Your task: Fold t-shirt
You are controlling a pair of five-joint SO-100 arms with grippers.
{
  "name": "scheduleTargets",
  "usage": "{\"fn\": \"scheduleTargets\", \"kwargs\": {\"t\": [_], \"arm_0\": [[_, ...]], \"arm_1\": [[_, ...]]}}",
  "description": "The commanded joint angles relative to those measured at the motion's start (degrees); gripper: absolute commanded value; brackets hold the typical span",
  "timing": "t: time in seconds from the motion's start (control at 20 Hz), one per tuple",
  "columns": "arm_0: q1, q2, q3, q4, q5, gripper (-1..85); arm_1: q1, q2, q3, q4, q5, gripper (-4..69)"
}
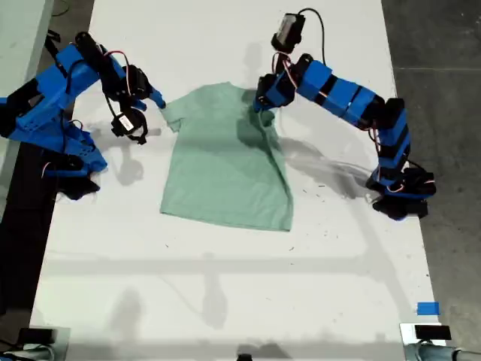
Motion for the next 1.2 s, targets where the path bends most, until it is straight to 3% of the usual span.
{"fn": "scheduleTargets", "kwargs": {"t": [0.0, 0.1, 0.15, 0.25, 0.45, 0.6, 0.7, 0.9, 1.15], "arm_0": [[0.0, 0.5, -1.2, -0.7, 0.4, 20.0], [0.0, 0.5, -1.1, -0.7, 0.4, 20.1], [0.0, 0.5, -1.1, -0.7, 0.4, 20.2], [0.0, 0.5, -1.0, -0.8, 0.4, 20.2], [0.0, 0.4, -0.8, -1.7, 0.3, 20.3], [0.0, -0.9, -0.7, -2.5, 0.3, 20.6], [0.0, -2.5, -0.8, -4.0, 0.4, 21.0], [-2.7, -9.6, -1.0, -8.4, 0.6, 22.7], [-10.5, -22.7, -2.0, -16.1, 5.4, 24.1]], "arm_1": [[-2.2, -2.7, -4.7, -6.4, 2.9, -1.0], [-2.4, -6.7, -4.7, -9.5, 4.5, -1.1], [-2.4, -8.5, -6.5, -9.0, 4.7, 7.4], [-3.3, -7.5, -10.5, -5.8, 0.2, 38.3], [-2.1, 6.2, -10.7, 6.1, -1.4, 30.1], [-0.9, 17.0, -8.7, 15.6, -3.0, 28.1], [-0.9, 24.8, -3.0, 18.5, -3.2, 27.3], [-3.1, 39.5, 13.4, 17.8, -0.4, 25.2], [-6.4, 55.2, 35.1, 11.5, 3.8, 21.7]]}}
